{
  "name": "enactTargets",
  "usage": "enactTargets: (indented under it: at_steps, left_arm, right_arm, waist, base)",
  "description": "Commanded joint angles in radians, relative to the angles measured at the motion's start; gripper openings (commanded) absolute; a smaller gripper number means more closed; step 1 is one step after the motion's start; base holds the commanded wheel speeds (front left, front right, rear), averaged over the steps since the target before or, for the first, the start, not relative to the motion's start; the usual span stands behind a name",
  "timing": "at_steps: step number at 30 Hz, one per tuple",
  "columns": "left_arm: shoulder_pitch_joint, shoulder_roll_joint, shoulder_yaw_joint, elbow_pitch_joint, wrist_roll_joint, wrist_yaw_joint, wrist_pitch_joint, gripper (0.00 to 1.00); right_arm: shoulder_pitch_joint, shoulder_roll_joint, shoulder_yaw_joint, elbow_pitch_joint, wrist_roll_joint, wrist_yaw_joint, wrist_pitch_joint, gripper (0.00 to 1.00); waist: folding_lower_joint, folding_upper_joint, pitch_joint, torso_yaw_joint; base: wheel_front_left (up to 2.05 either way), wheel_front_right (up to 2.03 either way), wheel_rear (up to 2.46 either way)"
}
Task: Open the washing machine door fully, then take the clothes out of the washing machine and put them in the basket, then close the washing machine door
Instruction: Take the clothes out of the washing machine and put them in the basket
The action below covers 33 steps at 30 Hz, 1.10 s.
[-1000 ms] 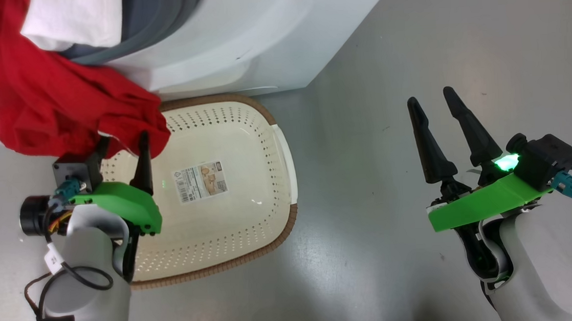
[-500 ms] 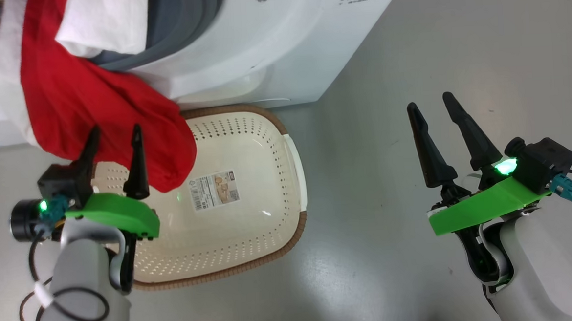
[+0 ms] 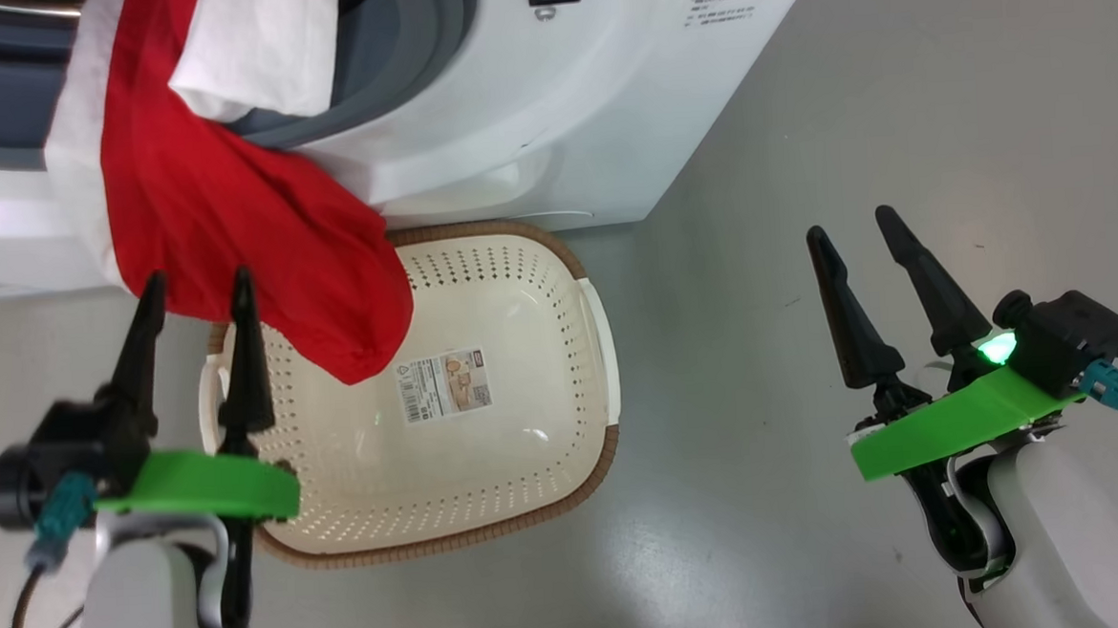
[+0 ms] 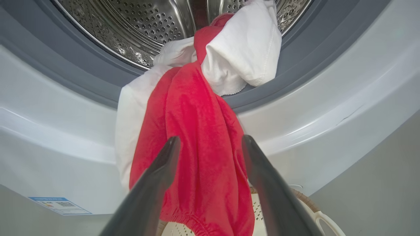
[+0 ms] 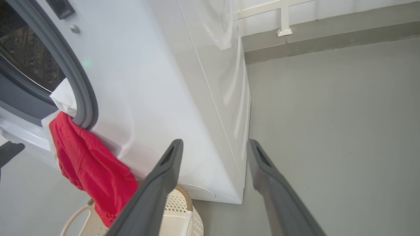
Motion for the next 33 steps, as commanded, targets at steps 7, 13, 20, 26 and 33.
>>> enactTargets:
  at_steps: [7,13,20,26,33]
  left_arm:
    - [0.135,0.019,0.048,-0.149,-0.023,-0.005,-0.005,1.0]
    - [0.165,0.018,0.033,-0.196,-0.041,0.01,-0.005,1.0]
    - [0.146,0.018,0.02,-0.194,-0.049,0.019,-0.005,1.0]
    - [0.066,0.018,0.018,-0.136,-0.032,0.017,-0.005,1.0]
    - [-0.101,0.034,0.034,-0.029,-0.004,0.015,-0.005,1.0]
  right_arm:
    - [0.032,-0.003,0.022,-0.02,0.003,0.007,-0.006,1.0]
    - [0.033,-0.004,0.015,-0.021,0.003,0.007,-0.006,1.0]
    - [0.033,-0.004,0.01,-0.022,0.003,0.007,-0.006,1.0]
    - [0.028,-0.002,0.009,-0.025,0.002,0.007,-0.006,1.0]
    - [0.02,0.001,0.012,-0.025,0.0,0.007,-0.006,1.0]
  waist:
    - [0.0,-0.0001,-0.009,-0.003]
    - [0.0,-0.0001,-0.007,-0.003]
    - [0.0,-0.0001,-0.002,-0.002]
    - [0.0,-0.0001,0.008,0.001]
    - [0.0,-0.0001,0.017,0.0]
  base:
    - [0.0,0.0,0.0]
    - [0.0,0.0,0.0]
    - [0.0,0.0,0.0]
    - [0.0,0.0,0.0]
    - [0.0,0.0,0.0]
